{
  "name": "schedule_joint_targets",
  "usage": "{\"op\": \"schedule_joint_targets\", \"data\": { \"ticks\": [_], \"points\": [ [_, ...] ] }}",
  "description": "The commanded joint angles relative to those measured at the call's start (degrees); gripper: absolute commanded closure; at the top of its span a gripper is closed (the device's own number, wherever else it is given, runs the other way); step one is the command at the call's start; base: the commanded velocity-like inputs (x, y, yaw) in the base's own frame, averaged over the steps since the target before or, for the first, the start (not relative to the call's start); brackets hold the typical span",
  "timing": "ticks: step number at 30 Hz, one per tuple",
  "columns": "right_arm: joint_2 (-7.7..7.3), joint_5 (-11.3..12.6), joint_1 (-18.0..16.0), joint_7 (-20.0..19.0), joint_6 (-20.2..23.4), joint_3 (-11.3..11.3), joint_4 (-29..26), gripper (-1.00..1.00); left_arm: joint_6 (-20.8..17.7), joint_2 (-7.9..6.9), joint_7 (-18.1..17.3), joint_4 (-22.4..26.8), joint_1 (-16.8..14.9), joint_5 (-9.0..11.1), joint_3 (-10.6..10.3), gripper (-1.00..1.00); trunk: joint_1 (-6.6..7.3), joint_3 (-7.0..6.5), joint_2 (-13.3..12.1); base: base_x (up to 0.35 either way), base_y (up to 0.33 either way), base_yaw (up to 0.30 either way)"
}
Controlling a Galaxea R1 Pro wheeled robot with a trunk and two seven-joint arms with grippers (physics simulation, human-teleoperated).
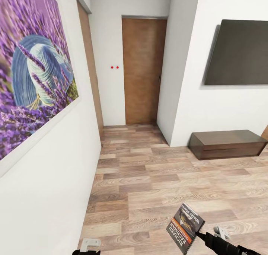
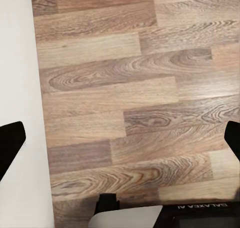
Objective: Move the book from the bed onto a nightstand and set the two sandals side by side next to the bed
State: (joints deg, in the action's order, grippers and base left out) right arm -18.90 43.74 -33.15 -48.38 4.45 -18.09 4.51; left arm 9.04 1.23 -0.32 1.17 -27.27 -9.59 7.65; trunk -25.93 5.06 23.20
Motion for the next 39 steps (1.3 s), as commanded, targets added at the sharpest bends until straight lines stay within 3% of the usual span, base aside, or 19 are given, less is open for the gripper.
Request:
{"op": "schedule_joint_targets", "data": {
  "ticks": [1,18,39],
  "points": [
    [0.01,0.6,-0.1,-0.3,0.5,-0.1,0.1,1.00,0.2,0.00,0.0,-0.1,-0.1,-0.6,0.5,-1.00,-0.07,0.12,0.1,0.330,0.000,0.000],
    [0.00,0.6,-0.1,-0.3,0.5,-0.1,0.1,1.00,0.2,0.00,0.0,-0.1,-0.1,-0.6,0.5,-1.00,-0.07,0.12,0.1,0.330,0.000,-0.010],
    [0.00,0.6,-0.1,-0.3,0.4,-0.1,0.1,1.00,0.2,0.00,0.0,-0.1,-0.1,-0.5,0.5,-1.00,-0.07,0.12,0.1,0.304,0.000,-0.269]
  ]
}}
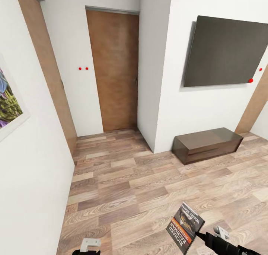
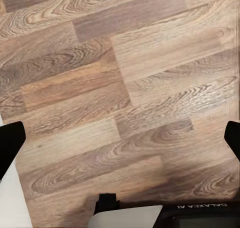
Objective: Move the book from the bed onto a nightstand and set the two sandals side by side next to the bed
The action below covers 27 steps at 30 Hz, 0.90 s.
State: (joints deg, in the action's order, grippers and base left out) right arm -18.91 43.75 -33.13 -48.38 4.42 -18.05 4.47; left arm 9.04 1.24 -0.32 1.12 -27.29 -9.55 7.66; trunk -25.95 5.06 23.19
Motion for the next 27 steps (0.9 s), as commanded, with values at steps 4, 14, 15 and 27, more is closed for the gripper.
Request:
{"op": "schedule_joint_targets", "data": {
  "ticks": [4,14,15,27],
  "points": [
    [0.02,0.6,-0.1,-0.3,0.5,-0.1,0.2,1.00,0.2,-0.01,0.0,-0.1,0.0,-0.6,0.5,-1.00,-0.05,0.12,0.1,0.038,0.000,-0.280],
    [0.02,0.6,-0.1,-0.3,0.5,-0.1,0.2,1.00,0.2,-0.01,0.0,-0.1,0.0,-0.6,0.5,-1.00,-0.05,0.12,0.1,0.006,0.000,-0.281],
    [0.02,0.6,-0.1,-0.3,0.5,-0.1,0.2,1.00,0.2,-0.01,0.0,0.0,0.0,-0.6,0.5,-1.00,-0.05,0.12,0.1,0.021,0.000,-0.281],
    [0.02,0.6,-0.1,-0.3,0.5,-0.1,0.2,1.00,0.2,-0.01,0.0,0.0,0.0,-0.6,0.5,-1.00,-0.05,0.12,0.1,0.256,0.000,-0.282]
  ]
}}
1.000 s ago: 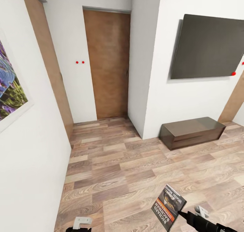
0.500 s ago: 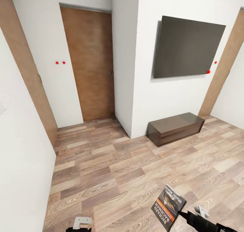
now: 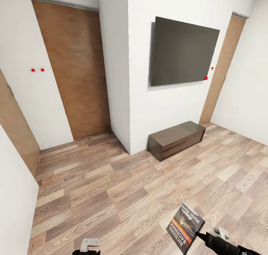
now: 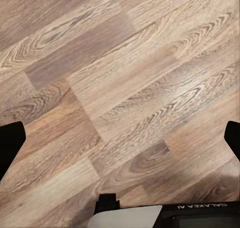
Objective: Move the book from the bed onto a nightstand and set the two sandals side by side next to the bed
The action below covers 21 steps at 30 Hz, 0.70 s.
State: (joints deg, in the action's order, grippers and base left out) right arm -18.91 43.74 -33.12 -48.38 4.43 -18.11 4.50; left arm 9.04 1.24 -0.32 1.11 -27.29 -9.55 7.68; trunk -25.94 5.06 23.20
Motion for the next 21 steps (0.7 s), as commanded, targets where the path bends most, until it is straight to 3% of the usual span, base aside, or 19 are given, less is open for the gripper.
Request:
{"op": "schedule_joint_targets", "data": {
  "ticks": [1,8,21],
  "points": [
    [0.02,0.6,-0.1,-0.3,0.5,0.0,0.1,1.00,0.2,0.00,0.0,0.0,0.0,-0.6,0.5,-1.00,-0.07,0.12,0.1,0.323,0.000,-0.283],
    [0.02,0.6,-0.1,-0.3,0.5,-0.1,0.2,1.00,0.2,0.00,0.0,0.0,0.0,-0.6,0.5,-1.00,-0.07,0.12,0.1,0.282,0.000,-0.283],
    [0.02,0.6,-0.1,-0.3,0.5,-0.1,0.1,1.00,0.2,0.00,0.0,-0.1,0.0,-0.6,0.5,-1.00,-0.07,0.12,0.1,0.027,0.000,-0.284]
  ]
}}
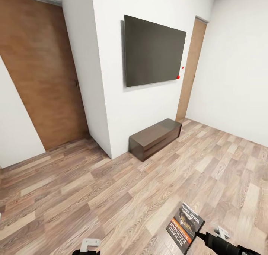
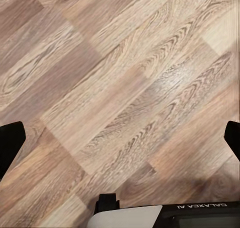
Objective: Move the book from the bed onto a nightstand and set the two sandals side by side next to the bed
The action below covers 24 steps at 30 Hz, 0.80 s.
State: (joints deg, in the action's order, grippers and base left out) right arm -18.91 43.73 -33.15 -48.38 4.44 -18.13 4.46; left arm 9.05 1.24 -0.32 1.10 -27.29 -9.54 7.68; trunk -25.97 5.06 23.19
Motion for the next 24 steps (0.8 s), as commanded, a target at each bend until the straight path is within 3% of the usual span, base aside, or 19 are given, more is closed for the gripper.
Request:
{"op": "schedule_joint_targets", "data": {
  "ticks": [1,13,24],
  "points": [
    [0.02,0.7,-0.1,-0.3,0.5,-0.1,0.2,1.00,0.2,-0.01,0.0,0.0,0.0,-0.6,0.5,-1.00,-0.04,0.12,0.1,0.001,0.000,-0.288],
    [0.02,0.7,-0.1,-0.3,0.5,0.0,0.2,1.00,0.3,-0.01,0.0,0.0,0.0,-0.6,0.5,-1.00,-0.04,0.12,0.1,0.002,0.000,-0.290],
    [0.02,0.7,-0.1,-0.3,0.5,0.0,0.2,1.00,0.3,-0.01,0.0,0.0,0.0,-0.6,0.5,-1.00,-0.04,0.12,0.1,0.249,0.085,-0.290]
  ]
}}
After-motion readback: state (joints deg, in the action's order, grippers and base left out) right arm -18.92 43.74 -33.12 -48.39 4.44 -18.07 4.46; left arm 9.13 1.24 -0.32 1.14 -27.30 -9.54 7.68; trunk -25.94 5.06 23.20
